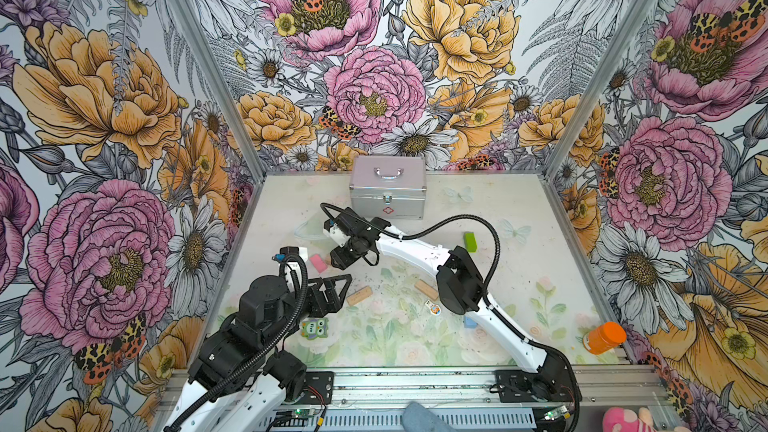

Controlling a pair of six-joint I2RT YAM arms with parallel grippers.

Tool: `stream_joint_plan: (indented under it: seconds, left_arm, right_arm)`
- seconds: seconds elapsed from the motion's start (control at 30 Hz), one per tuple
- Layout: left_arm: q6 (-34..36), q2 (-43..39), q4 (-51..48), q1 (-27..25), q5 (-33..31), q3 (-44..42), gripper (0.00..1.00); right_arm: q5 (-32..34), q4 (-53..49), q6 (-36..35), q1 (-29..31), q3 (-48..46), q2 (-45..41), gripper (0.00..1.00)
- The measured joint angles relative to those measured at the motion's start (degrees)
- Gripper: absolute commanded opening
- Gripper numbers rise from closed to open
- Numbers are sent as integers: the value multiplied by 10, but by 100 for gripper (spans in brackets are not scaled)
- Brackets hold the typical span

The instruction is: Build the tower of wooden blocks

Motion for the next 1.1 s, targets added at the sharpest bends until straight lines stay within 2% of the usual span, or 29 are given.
stream_joint_plan:
  seconds: [0.2, 0.5, 0.77, 1.1]
  left_arm:
    - [0, 0, -4, 0, -11, 0, 99]
    - [0, -11, -9, 0, -38, 0, 99]
    - [0, -10, -7, 0, -67, 0, 99]
    - [1, 31, 28, 0, -77, -10, 99]
  right_arm:
    - [25, 2, 1, 3, 1, 2, 38]
    - [60, 19, 0, 3, -33, -16, 30]
    - [97, 26, 2, -5, -143, -85, 28]
    - [131, 58, 25, -56, -371, -239, 28]
